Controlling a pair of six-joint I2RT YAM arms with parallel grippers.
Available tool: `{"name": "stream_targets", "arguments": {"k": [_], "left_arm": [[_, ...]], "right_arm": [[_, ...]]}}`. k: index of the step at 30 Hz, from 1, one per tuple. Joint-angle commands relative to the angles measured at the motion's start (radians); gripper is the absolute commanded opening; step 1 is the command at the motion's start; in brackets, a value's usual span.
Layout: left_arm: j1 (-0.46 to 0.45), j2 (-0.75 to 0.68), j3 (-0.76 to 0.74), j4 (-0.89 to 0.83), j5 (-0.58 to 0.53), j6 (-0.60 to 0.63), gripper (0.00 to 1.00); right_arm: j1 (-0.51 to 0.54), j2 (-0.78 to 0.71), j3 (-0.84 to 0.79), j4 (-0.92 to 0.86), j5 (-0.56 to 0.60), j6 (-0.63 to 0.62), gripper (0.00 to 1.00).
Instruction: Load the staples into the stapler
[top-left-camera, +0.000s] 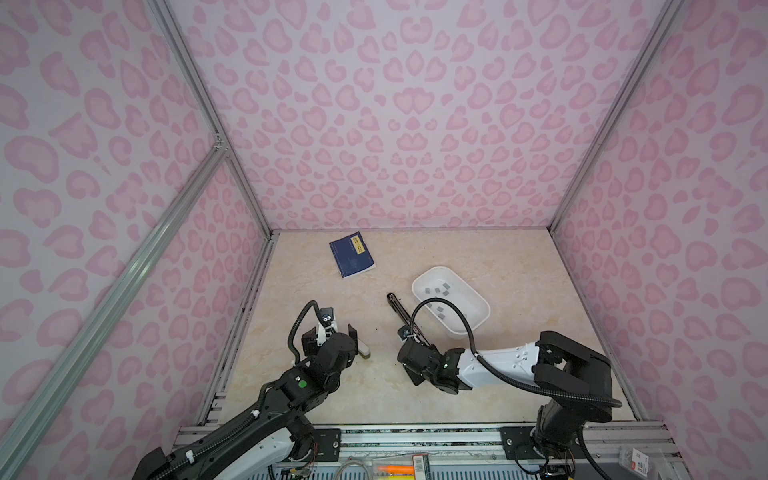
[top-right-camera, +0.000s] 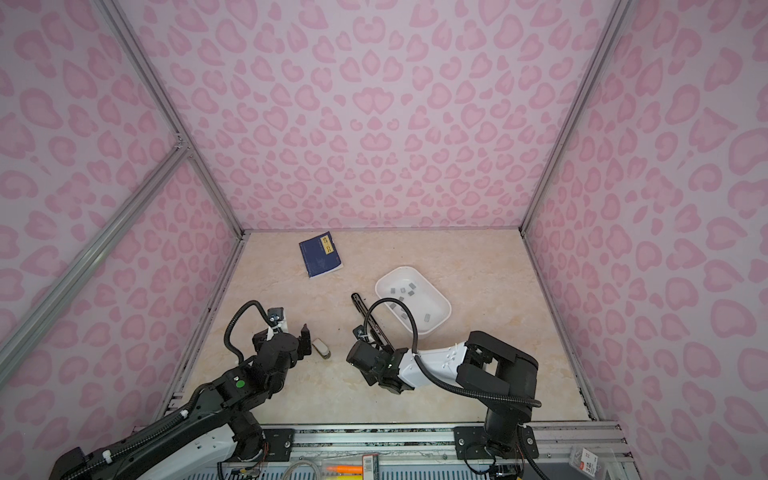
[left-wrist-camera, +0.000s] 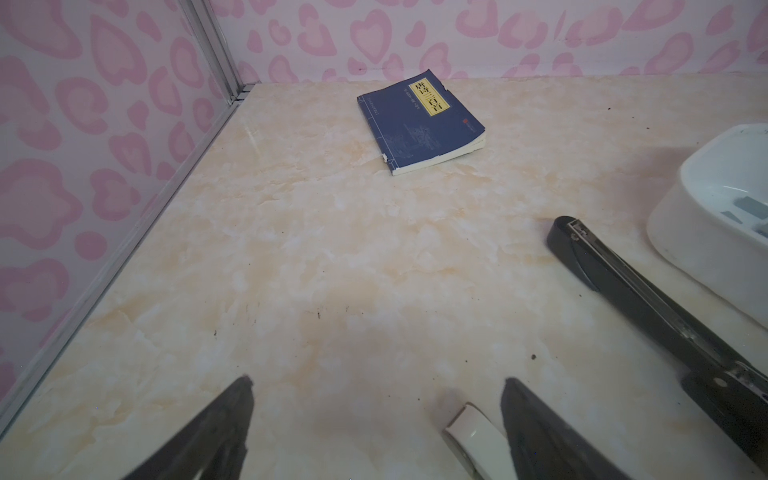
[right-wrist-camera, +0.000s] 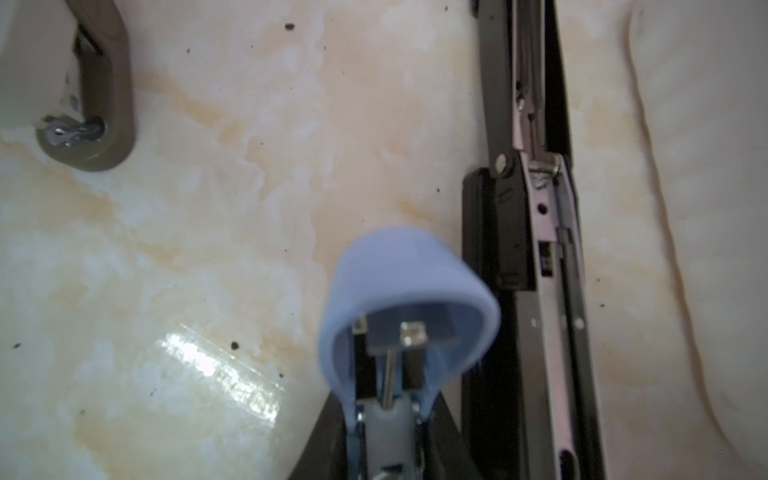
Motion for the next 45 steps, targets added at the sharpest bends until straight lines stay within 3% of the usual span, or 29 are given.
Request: {"name": "stream_targets", "arguments": {"k": [1, 6, 18, 21, 24, 29, 45], "left_arm": [[0.001, 0.005, 0.011, 0.021, 0.006, 0.0, 0.93], [0.0, -0.016, 0.004, 0.023, 0.011, 0.002, 0.94], [0.0, -0.074, -0.019, 0.026, 0.017, 0.002, 0.96], [0.0, -0.077, -0.021, 0.024, 0.018, 0.003, 0.96], [0.0, -0.081, -0.024, 0.026, 0.018, 0.003, 0.96], [0.0, -0.089, -0.025, 0.022, 0.014, -0.001, 0.96], [0.0, -0.107, -0.032, 0.021, 0.014, -0.003, 0.97]], "right_arm": [[-0.004, 0.012, -0.014, -0.003, 0.022, 0.033, 0.23], [-0.003, -0.01, -0.035, 0.021, 0.041, 0.045, 0.37], [0.024, -0.157, -0.066, 0.005, 0.114, 0.028, 0.5], [0.061, -0.216, -0.078, 0.026, 0.13, -0.013, 0.55], [0.13, -0.241, -0.086, 0.097, 0.122, -0.107, 0.67], [0.154, -0.165, -0.04, 0.196, 0.059, -0.192, 0.76], [0.074, 0.185, 0.189, 0.387, -0.093, -0.272, 0.75]]}}
